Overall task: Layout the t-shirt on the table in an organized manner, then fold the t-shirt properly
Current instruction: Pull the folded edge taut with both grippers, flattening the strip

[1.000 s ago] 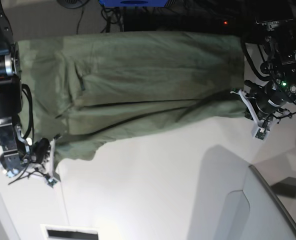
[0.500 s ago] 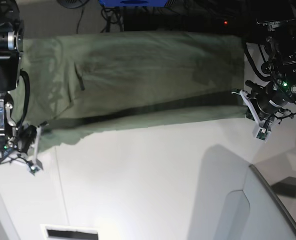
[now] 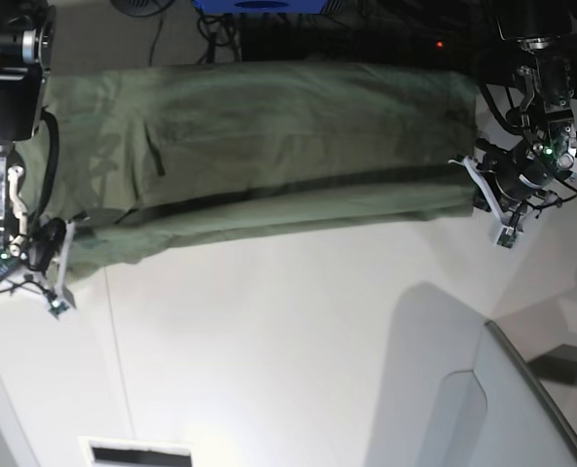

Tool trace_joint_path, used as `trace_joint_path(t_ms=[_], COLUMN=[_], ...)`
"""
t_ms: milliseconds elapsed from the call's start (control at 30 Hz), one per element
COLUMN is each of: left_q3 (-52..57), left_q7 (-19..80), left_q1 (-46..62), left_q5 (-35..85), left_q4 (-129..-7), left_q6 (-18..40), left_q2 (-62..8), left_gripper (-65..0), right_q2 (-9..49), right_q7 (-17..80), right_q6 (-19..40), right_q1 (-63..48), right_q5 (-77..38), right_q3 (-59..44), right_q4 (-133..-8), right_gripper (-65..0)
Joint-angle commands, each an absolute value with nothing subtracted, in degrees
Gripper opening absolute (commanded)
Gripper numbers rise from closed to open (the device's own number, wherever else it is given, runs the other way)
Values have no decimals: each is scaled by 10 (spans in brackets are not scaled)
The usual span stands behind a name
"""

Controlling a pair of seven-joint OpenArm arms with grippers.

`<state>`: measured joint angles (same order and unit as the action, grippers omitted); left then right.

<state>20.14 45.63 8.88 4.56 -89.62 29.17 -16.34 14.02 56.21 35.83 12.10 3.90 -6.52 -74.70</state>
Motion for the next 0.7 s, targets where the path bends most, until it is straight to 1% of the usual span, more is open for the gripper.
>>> trace_joint_path(t_ms=[0,233,300,500,667], left_q3=[204,160,152,145,147], left_q7=[451,449,432,422,421], left_q1=[87,96,98,98,98], left_q5=[47,47,47,47,46], left_q4=[-905,-904,-904,-902,-902], left_q6=[291,290,290,289,289], left_q2=[-172,-173,-171,-172,-173], left_gripper=[-650,-650,-650,-650,-650], right_q2=[148,138,136,130,115], right_q7=[564,587,592,595,603], right_q6=[356,353,353,352,355], right_q1=[131,108,102,84,75], right_q5=[42,42,42,42,43], right_q3=[-68,-68,-69,-69,-124], right_q4=[-765,-808,-814,-822,-827], right_gripper=[-650,-650,-650,-650,-650])
